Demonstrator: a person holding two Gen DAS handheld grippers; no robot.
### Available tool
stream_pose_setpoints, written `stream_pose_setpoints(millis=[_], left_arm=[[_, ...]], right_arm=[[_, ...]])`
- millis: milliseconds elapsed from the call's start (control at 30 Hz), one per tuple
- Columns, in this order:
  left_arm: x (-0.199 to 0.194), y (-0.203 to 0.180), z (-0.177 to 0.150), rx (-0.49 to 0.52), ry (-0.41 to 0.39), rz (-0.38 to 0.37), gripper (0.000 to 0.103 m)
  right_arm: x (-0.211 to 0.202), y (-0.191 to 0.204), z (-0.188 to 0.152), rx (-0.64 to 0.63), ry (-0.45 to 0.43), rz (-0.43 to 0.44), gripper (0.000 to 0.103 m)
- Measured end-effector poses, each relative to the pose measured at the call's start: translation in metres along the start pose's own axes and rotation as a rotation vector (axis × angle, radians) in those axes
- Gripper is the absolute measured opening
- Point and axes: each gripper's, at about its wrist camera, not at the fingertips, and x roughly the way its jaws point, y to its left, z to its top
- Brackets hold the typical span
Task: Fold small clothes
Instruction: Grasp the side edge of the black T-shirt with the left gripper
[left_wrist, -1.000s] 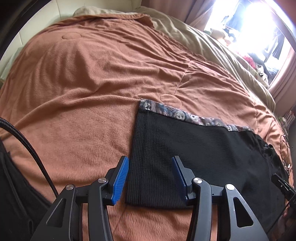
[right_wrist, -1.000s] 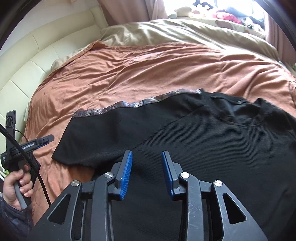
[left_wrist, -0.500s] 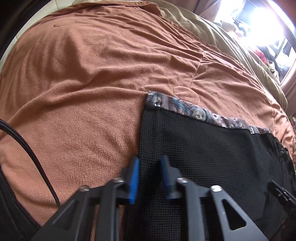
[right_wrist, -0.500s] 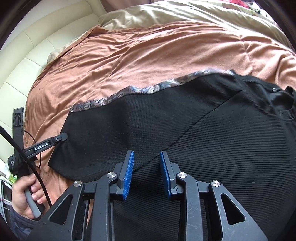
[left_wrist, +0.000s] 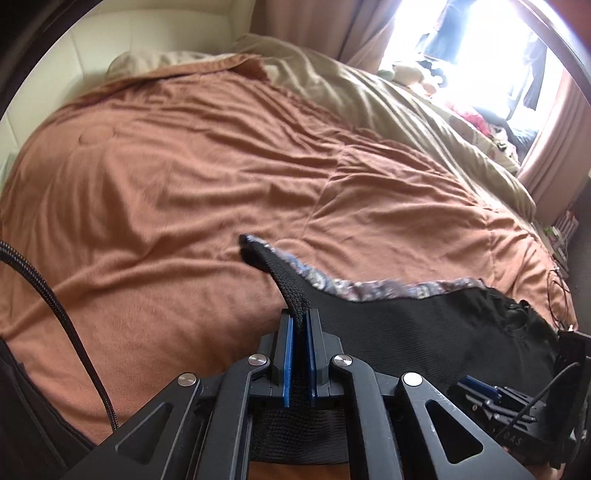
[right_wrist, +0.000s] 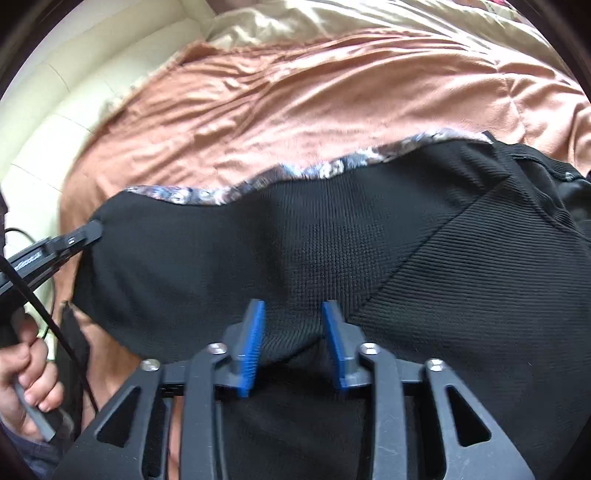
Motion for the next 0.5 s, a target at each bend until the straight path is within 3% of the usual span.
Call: stream_pose_setpoints(millis=[33, 133, 500], left_arm=[[-0.004, -0.007, 0.003, 0.008, -0.006, -0.002, 0.007], [-0.017, -0.032, 0.011, 0.037, -0.027, -0.032, 0.007], [-0.041, -0.134, 0.017, 0.170, -0.028, -0.104, 0.006]], right_arm=[[-0.009, -0.005, -0.002, 0.019, -0.010, 0.014, 0.060], [-0.030, -0.018, -0.009, 0.035, -0.039, 0.009, 0.069], [-0.097, -0.058, -0.027, 0.102, -0.092, 0.003, 0.070]])
